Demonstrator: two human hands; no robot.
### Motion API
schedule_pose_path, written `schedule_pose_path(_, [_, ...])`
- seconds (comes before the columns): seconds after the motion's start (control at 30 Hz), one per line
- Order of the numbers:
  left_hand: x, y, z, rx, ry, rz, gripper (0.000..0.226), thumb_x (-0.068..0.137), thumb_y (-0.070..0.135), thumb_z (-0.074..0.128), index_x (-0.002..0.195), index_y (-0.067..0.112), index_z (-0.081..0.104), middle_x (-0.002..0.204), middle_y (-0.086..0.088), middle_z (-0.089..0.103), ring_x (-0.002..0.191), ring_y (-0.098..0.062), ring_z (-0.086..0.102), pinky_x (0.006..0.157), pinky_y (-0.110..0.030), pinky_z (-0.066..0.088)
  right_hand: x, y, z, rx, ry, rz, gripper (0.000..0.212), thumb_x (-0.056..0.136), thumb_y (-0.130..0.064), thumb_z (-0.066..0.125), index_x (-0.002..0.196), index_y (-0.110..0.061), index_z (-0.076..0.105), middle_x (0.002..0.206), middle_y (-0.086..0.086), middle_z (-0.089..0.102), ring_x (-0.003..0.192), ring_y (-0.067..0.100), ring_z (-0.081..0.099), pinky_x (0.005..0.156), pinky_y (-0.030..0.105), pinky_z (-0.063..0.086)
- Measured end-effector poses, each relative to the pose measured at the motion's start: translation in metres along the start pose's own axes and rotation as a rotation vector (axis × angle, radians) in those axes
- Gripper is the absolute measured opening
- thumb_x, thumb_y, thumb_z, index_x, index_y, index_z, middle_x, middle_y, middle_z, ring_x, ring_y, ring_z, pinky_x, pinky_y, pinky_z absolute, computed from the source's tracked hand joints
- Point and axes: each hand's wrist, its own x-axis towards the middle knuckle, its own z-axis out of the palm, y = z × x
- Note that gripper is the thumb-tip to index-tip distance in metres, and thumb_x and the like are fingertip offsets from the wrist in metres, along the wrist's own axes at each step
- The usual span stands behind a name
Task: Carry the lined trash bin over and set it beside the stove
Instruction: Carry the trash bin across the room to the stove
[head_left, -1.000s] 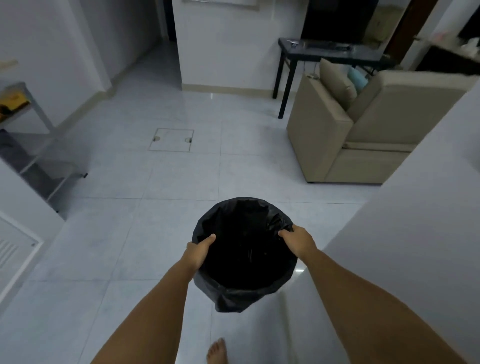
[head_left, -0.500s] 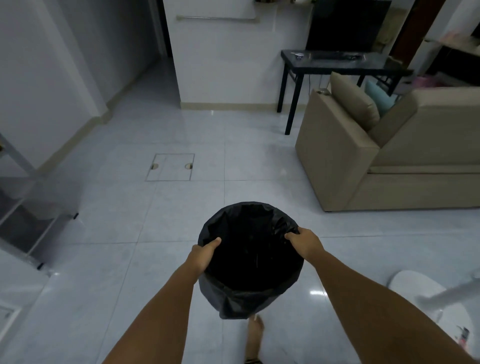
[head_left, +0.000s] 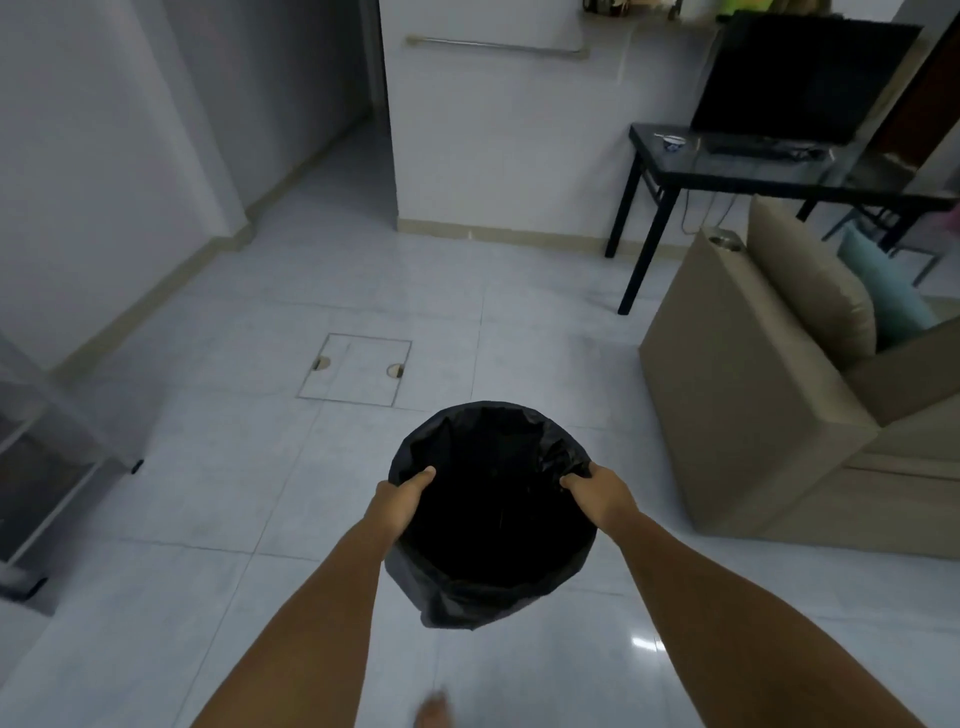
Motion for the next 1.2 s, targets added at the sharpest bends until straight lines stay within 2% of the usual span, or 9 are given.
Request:
schedule_pose_path(0.13, [0.074,0.052,-0.003,-0.041,-0.007,-0.021,0.097,0.072,0.062,0.067,0.148,0.006,0.046,0.142,-0.017,0.058,0.125,-0.037,0.057,0.108,-0.047,0.044,0.086,-0.046,-0.008,-0.021,-0.015,-0.021,0.034,0.089,-0.030,0.053,0.114,-0.011,0.066,0.117,0.015,0.068,0.103,0.033,0.062,0.093,0.041,0.049])
schedule_pose_path(0.27, [0.140,0.101,-0.006,-0.039,-0.008,-0.049,0.113,0.060,0.068,0.068,0.151,0.007,0.040,0.145,-0.017,0.054,0.128,-0.038,0.055,0.110,-0.049,0.042,0.153,-0.092,-0.015,-0.028,-0.019,-0.018,0.034,0.090,-0.027,0.053,0.117,-0.010,0.064,0.119,0.017,0.067,0.108,0.036,0.061,0.097,0.044,0.048])
schedule_pose_path(0.37, [0.187,0.143,-0.009,-0.026,-0.012,-0.047,0.115,0.060,0.070,0.068,0.152,0.008,0.039,0.147,-0.017,0.053,0.130,-0.038,0.054,0.110,-0.049,0.042,0.201,-0.130,-0.026,-0.023,-0.007,-0.024,0.035,0.092,-0.025,0.053,0.121,-0.008,0.063,0.123,0.017,0.065,0.111,0.036,0.060,0.094,0.039,0.046])
schedule_pose_path(0.47, [0.231,0.183,-0.009,-0.003,-0.012,-0.053,0.126,0.049,0.075,0.067,0.153,0.009,0.038,0.148,-0.015,0.052,0.131,-0.037,0.053,0.111,-0.049,0.041,0.251,-0.163,-0.036,-0.028,0.000,-0.031,0.037,0.092,-0.026,0.053,0.123,-0.008,0.063,0.125,0.017,0.064,0.113,0.036,0.059,0.094,0.039,0.046])
schedule_pose_path(0.6, [0.282,0.231,0.000,-0.018,0.007,-0.038,0.113,0.061,0.068,0.068,0.152,0.007,0.040,0.148,-0.016,0.052,0.132,-0.036,0.053,0.112,-0.048,0.039,0.319,-0.199,-0.050,-0.026,-0.024,-0.028,0.039,0.092,-0.028,0.053,0.124,-0.008,0.062,0.125,0.017,0.065,0.113,0.036,0.060,0.100,0.043,0.047])
schedule_pose_path(0.77, [0.350,0.273,0.011,-0.070,0.040,-0.087,0.117,0.057,0.071,0.066,0.152,0.008,0.040,0.149,-0.016,0.051,0.133,-0.037,0.051,0.112,-0.048,0.039,0.411,-0.243,-0.067,-0.081,-0.086,-0.069,0.040,0.092,-0.028,0.053,0.126,-0.009,0.062,0.126,0.016,0.065,0.113,0.035,0.060,0.098,0.041,0.048])
schedule_pose_path(0.9, [0.400,0.312,0.020,-0.182,0.141,-0.112,0.108,0.065,0.068,0.067,0.151,0.007,0.042,0.147,-0.016,0.053,0.132,-0.037,0.053,0.112,-0.048,0.040,0.489,-0.289,-0.080,-0.130,-0.157,-0.095,0.042,0.091,-0.029,0.054,0.127,-0.009,0.061,0.127,0.015,0.064,0.113,0.034,0.060,0.093,0.037,0.047])
schedule_pose_path(1.07, [0.447,0.344,0.028,-0.322,0.233,-0.149,0.104,0.069,0.068,0.066,0.150,0.007,0.043,0.147,-0.017,0.052,0.132,-0.038,0.052,0.112,-0.049,0.039,0.563,-0.346,-0.087,-0.209,-0.247,-0.177,0.044,0.091,-0.030,0.053,0.130,-0.012,0.059,0.130,0.014,0.063,0.115,0.034,0.059,0.094,0.036,0.046])
schedule_pose_path(1.2, [0.468,0.364,0.018,-0.459,0.318,-0.167,0.094,0.078,0.065,0.065,0.150,0.008,0.043,0.148,-0.016,0.052,0.133,-0.036,0.050,0.110,-0.044,0.037,0.611,-0.395,-0.068,-0.300,-0.330,-0.270,0.046,0.092,-0.031,0.052,0.134,-0.014,0.056,0.132,0.013,0.061,0.118,0.035,0.058,0.098,0.039,0.045])
